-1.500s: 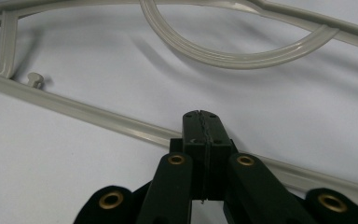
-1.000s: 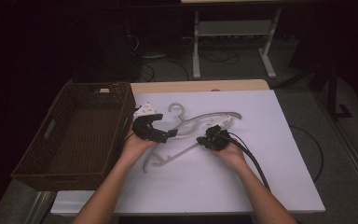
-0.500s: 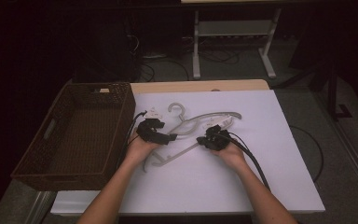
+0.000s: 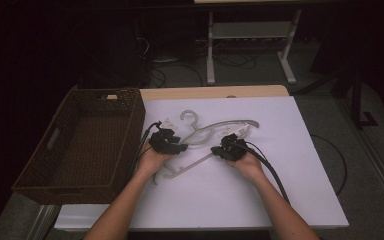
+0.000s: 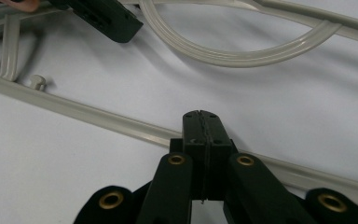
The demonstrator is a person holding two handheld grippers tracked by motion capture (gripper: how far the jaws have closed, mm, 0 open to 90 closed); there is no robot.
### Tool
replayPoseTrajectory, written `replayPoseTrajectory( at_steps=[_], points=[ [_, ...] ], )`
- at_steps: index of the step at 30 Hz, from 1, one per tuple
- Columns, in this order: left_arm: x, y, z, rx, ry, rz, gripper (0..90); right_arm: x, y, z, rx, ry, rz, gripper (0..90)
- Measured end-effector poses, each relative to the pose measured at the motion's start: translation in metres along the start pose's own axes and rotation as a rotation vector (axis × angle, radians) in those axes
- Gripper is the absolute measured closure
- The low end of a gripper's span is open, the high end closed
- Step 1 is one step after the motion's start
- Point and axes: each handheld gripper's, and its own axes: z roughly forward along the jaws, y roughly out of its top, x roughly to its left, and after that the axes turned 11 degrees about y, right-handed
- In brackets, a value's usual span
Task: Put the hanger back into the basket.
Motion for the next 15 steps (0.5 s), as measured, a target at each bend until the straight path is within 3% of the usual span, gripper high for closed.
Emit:
replayPoseTrajectory(
  at_steps=[3,15],
  points=[
    [-0.0024,0.0009,0.0014,0.009,0.015,0.012,60.2,-0.0002,-0.0001,-0.0001,-0.001,0.002,0.001,89.3],
    [-0.0051,0.0022,0.0026,-0.006,0.005,0.028,79.5,-0.0008,-0.0001,-0.0001,-0.004,0.006,0.007,89.3]
  ],
)
